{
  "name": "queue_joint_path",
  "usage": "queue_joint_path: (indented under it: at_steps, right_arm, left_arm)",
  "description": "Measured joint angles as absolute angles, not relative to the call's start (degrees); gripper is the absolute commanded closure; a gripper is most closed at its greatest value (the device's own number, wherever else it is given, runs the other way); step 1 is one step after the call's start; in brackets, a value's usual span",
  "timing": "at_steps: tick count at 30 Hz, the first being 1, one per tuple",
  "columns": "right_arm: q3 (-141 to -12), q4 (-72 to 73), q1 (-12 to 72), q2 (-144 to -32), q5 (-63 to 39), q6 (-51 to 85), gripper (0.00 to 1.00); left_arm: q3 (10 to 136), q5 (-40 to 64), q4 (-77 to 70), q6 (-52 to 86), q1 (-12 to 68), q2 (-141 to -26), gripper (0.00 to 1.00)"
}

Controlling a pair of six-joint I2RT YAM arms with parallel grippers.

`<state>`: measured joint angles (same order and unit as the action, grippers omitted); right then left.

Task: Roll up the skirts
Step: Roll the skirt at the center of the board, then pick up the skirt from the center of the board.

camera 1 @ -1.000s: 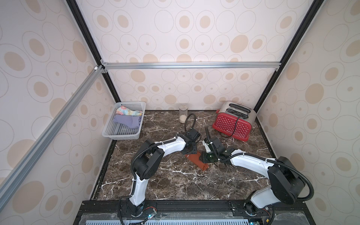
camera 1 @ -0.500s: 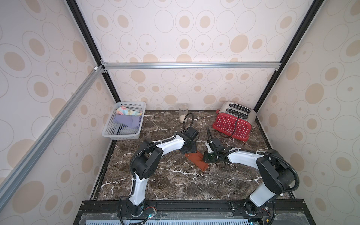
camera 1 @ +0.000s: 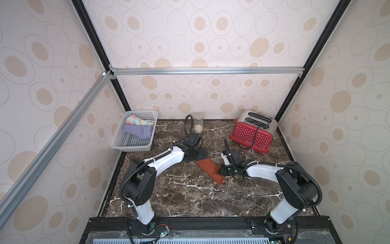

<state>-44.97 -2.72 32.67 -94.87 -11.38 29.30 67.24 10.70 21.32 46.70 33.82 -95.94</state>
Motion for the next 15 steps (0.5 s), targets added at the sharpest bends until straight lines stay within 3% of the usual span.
queue_joint_path:
  at_steps: [5, 15]
  right_arm:
    - [-43.4, 0.9, 32.7, -94.8, -12.3, 30.9, 0.85]
    - [-39.4, 9.4, 34.9, -94.5, -11.7, 40.0, 0.85]
  left_arm:
    - [51.2, 18.1, 7.8, 49.9, 33.9, -85.8, 0.01]
    - [31.8, 29.4, -14.4, 60.8, 35.0, -85.8, 0.03]
